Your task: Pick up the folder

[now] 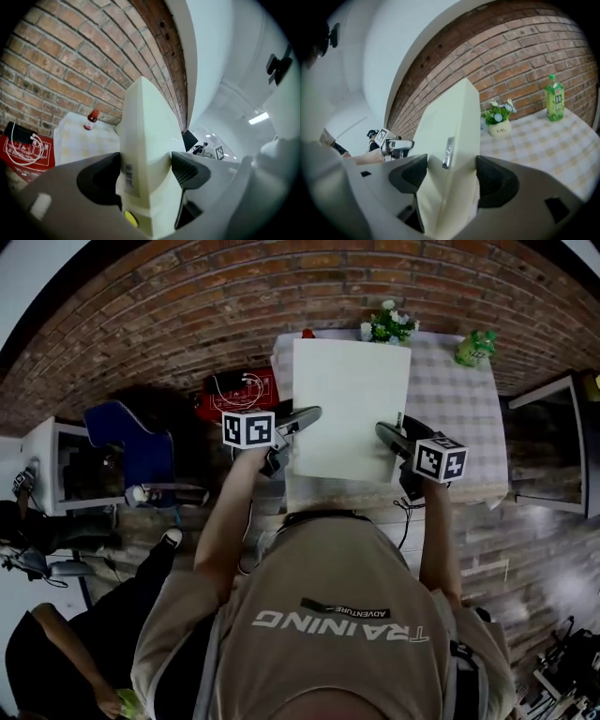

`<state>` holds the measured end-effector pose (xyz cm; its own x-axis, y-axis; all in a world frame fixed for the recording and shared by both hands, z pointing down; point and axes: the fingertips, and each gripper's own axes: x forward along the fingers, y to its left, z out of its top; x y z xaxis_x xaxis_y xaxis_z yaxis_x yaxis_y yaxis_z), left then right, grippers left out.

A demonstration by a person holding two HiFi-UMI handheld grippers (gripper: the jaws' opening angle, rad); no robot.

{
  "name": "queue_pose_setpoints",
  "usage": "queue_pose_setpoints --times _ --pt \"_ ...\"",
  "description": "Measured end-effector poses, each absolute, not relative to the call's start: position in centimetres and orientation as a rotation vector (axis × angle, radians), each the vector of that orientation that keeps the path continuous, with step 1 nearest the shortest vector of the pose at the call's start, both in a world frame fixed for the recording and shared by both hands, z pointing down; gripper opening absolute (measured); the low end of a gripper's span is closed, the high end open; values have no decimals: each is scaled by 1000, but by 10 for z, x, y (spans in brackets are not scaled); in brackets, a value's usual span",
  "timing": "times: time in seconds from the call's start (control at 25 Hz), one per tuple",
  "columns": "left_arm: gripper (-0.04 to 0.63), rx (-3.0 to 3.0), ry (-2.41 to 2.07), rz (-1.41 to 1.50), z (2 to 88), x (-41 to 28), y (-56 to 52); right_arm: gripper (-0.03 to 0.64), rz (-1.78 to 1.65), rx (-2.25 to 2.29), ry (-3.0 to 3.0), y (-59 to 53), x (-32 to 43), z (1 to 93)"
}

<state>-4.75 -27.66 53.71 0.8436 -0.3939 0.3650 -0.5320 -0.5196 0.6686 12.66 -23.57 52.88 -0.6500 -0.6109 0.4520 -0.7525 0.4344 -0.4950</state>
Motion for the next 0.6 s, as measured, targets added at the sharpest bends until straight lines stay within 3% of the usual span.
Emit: queue_pose_setpoints --times 0.6 --pt "325 2545 -748 16 370 -48 -329 293 539 1272 -2720 -290 125 373"
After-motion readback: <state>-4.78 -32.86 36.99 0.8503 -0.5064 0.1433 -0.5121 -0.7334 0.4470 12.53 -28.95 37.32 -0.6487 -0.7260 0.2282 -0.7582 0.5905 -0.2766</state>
